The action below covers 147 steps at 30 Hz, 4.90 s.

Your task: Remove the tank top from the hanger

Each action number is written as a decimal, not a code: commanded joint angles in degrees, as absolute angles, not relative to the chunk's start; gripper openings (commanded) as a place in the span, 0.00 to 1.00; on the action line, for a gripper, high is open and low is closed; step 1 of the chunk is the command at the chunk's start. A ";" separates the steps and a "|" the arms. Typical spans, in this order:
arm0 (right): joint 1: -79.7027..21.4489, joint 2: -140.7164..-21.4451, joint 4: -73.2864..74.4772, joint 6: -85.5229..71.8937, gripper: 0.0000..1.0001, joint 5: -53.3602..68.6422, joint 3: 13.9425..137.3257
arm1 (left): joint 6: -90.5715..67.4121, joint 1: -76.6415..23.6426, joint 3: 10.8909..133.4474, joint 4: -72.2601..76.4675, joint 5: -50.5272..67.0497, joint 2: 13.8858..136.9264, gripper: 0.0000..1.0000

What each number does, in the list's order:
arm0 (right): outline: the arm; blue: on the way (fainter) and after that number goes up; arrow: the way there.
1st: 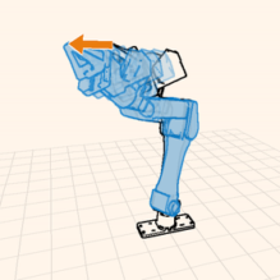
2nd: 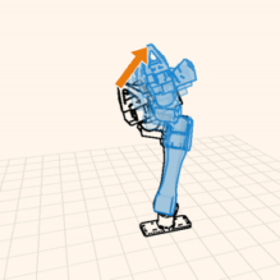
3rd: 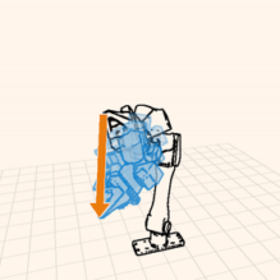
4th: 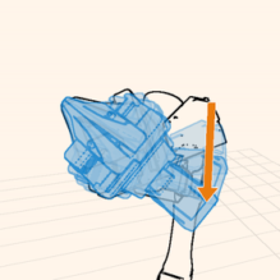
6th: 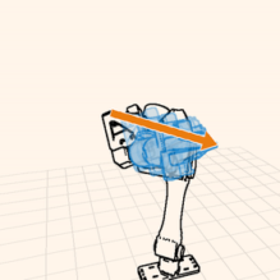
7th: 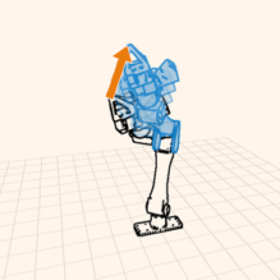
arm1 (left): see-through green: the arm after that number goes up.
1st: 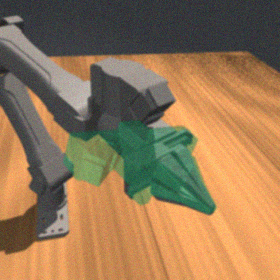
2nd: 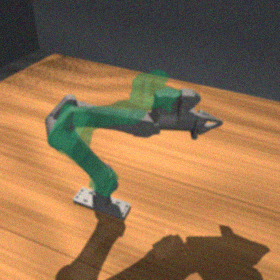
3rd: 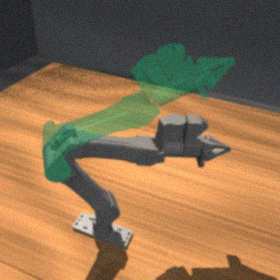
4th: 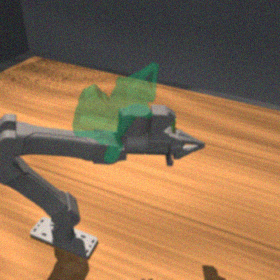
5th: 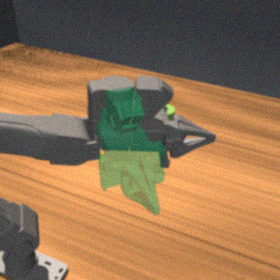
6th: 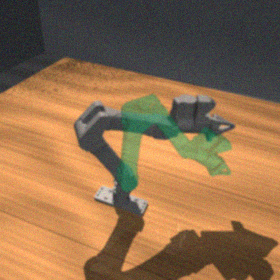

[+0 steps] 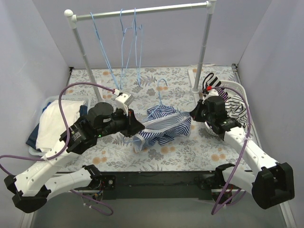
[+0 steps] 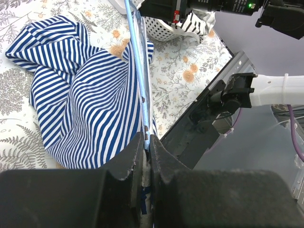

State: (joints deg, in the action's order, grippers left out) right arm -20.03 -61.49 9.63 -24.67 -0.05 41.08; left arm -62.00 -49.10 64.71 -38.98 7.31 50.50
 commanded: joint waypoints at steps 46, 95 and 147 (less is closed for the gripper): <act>-13.80 -65.13 16.35 -23.82 0.21 14.32 39.46 | -64.60 -48.69 61.35 -21.45 1.58 41.31 0.00; -32.52 -68.03 -2.90 -17.93 0.32 8.88 56.87 | -62.05 -51.77 56.51 -19.60 10.11 60.82 0.00; -37.71 -72.69 2.81 -7.56 0.01 -21.45 68.90 | -74.18 -51.15 40.53 -20.58 2.03 56.60 0.92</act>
State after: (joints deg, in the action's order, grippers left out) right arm -37.63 -73.60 7.07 -6.24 -21.78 66.76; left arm -73.95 -51.18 43.16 -24.95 3.42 57.08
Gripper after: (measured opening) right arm 0.058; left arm 0.935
